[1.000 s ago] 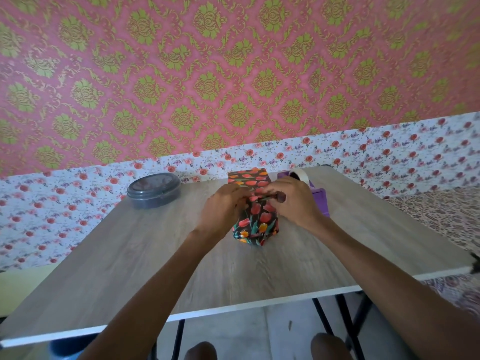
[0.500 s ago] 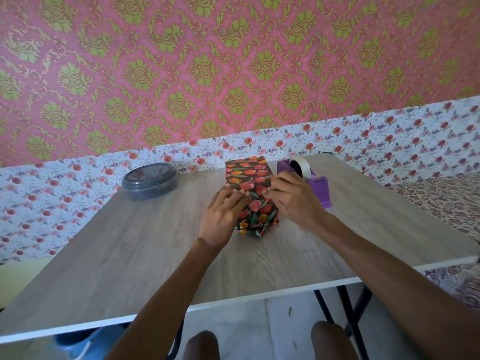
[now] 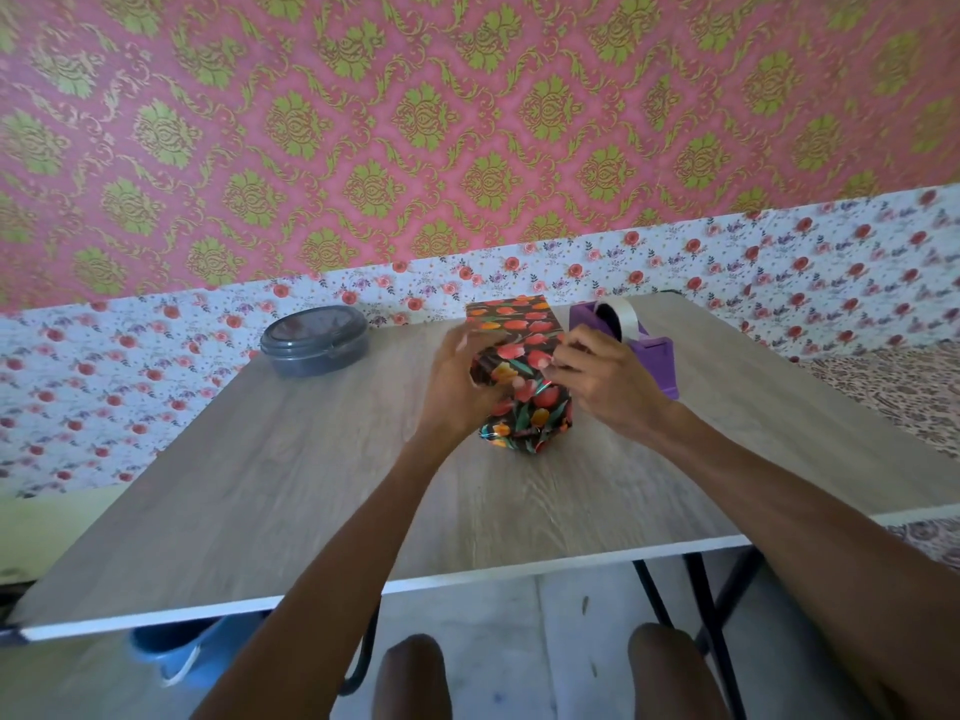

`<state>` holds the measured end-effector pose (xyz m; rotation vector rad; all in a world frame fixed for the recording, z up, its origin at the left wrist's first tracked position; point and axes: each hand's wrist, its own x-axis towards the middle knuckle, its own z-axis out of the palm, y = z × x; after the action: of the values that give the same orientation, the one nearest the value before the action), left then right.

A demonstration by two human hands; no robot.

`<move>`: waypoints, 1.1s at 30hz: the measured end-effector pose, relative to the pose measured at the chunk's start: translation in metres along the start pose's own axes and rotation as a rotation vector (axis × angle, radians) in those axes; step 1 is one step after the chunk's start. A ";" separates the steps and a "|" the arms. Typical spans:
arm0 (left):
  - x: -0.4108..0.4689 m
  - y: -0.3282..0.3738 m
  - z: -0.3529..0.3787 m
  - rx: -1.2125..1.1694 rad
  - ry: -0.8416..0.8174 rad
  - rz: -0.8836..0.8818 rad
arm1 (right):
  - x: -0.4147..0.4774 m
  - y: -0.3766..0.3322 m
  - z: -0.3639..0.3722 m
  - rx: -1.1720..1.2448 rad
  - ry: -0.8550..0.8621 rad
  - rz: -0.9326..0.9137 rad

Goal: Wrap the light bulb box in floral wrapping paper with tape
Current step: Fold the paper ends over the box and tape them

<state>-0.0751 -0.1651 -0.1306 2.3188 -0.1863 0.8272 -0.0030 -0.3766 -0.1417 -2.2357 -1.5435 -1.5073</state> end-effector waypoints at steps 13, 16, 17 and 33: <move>0.007 -0.011 0.009 -0.034 -0.012 0.023 | 0.012 -0.019 -0.004 0.444 0.108 0.835; 0.007 -0.013 0.009 -0.029 -0.031 0.022 | 0.018 -0.023 -0.001 0.576 0.064 0.998; 0.007 -0.014 0.009 -0.035 -0.045 0.018 | 0.018 -0.024 0.001 0.577 0.087 1.016; 0.015 -0.019 -0.006 -0.124 -0.040 -0.039 | 0.005 -0.024 0.002 0.610 0.119 0.978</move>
<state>-0.0595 -0.1454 -0.1281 2.2164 -0.2032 0.7296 -0.0187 -0.3601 -0.1497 -1.9558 -0.5430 -0.7221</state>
